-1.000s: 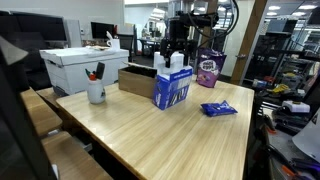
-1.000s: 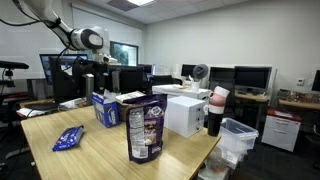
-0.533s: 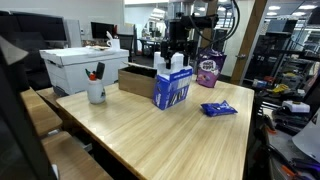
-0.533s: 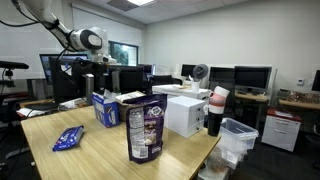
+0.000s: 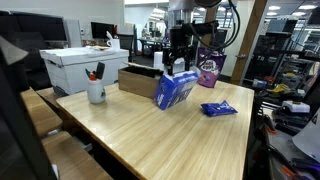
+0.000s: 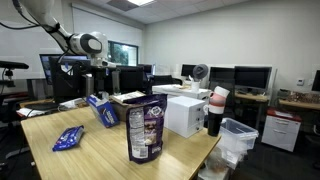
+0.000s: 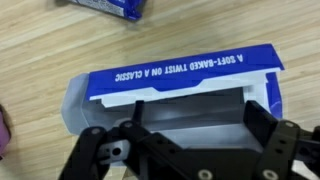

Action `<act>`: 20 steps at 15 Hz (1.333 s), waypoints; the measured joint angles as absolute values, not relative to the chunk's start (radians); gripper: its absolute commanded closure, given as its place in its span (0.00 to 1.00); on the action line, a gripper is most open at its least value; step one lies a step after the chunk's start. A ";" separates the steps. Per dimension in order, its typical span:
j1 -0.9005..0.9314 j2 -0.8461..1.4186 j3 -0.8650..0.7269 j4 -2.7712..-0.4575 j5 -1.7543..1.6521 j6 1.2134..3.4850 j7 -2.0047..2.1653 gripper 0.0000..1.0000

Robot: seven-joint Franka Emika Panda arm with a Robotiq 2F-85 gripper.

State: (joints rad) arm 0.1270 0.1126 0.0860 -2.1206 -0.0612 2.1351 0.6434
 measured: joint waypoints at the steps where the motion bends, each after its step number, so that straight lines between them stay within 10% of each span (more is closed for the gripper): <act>1: 0.127 0.113 0.086 -2.121 -0.062 2.137 0.643 0.00; 20: 0.136 0.063 0.092 -2.125 -0.095 2.235 0.656 0.00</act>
State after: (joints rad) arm 0.1365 0.0635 0.0917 -2.1248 -0.0948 2.2355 0.6564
